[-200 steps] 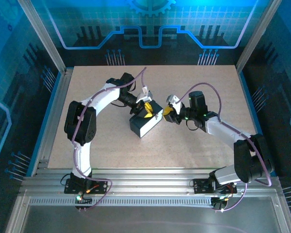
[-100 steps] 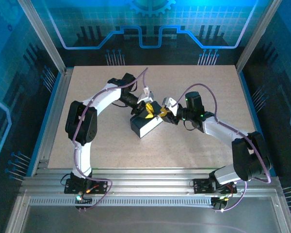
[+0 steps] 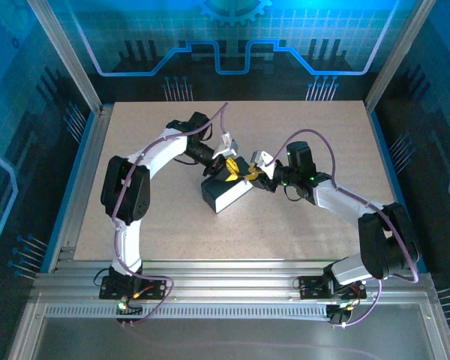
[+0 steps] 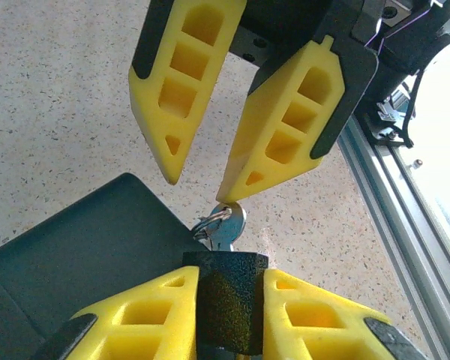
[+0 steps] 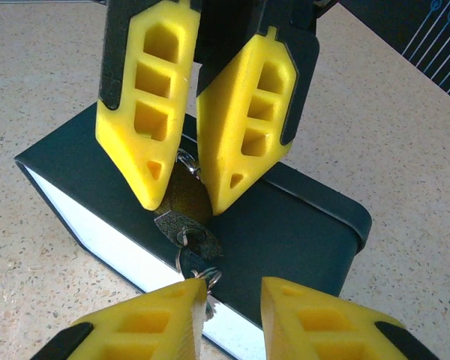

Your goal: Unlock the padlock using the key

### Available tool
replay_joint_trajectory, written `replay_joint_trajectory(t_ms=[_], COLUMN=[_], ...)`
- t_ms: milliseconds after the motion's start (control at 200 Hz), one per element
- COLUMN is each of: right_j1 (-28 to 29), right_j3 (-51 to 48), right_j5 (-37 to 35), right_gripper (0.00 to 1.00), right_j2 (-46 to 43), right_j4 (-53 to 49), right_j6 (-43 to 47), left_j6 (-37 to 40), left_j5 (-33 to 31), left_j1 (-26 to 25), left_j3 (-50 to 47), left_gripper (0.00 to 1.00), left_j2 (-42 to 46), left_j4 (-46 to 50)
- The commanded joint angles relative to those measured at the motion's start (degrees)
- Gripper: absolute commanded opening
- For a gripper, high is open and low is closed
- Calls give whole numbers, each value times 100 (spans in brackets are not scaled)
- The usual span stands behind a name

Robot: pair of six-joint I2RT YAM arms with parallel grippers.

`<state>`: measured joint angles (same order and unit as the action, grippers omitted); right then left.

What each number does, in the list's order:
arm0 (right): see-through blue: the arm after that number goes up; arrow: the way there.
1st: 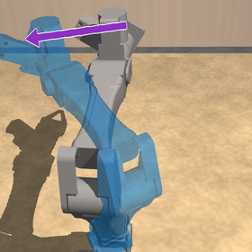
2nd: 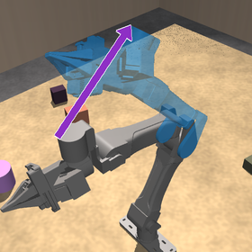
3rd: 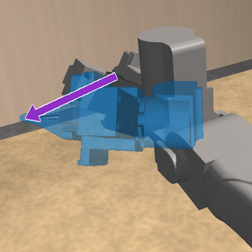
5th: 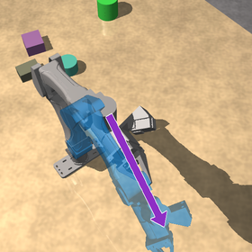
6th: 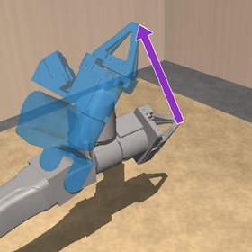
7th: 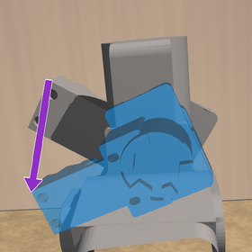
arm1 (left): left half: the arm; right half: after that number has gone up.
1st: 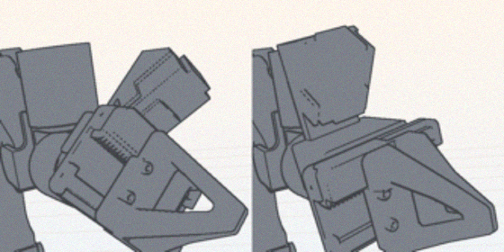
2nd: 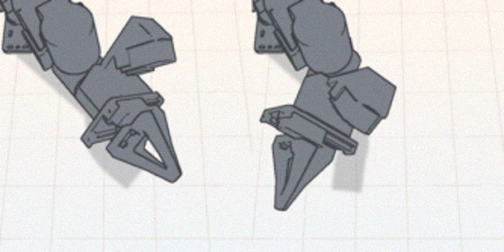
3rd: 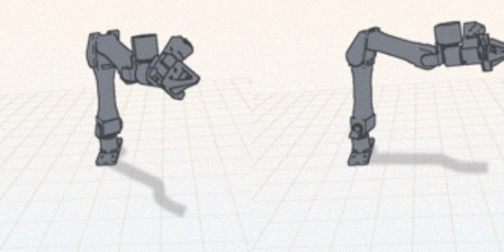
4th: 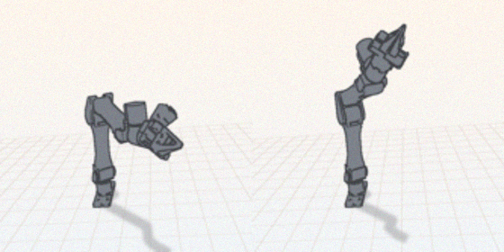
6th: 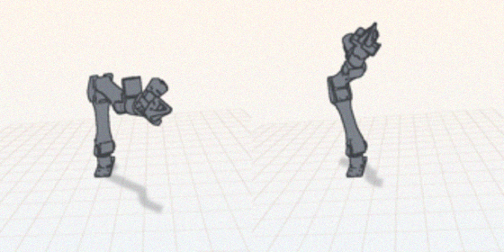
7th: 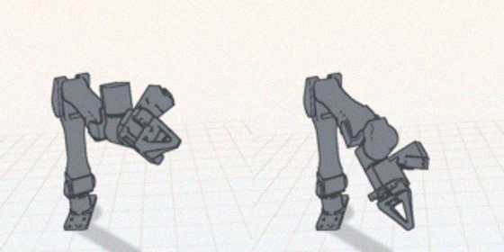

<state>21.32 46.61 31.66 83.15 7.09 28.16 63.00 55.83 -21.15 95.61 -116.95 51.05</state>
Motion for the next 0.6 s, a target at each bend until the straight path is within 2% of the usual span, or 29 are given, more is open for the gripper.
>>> replay_joint_trajectory(t_ms=[0,595], right_j1=[127,177], right_j3=[12,-14], right_j5=[234,571], right_gripper=[27,28], right_j2=[-44,-112], right_j4=[-79,-590], right_j6=[80,277], left_j6=[19,-86], left_j5=[-1,-178], left_j1=[-64,-65], left_j3=[10,-59], left_gripper=[13,13], left_j2=[13,-19], left_j4=[98,-35])
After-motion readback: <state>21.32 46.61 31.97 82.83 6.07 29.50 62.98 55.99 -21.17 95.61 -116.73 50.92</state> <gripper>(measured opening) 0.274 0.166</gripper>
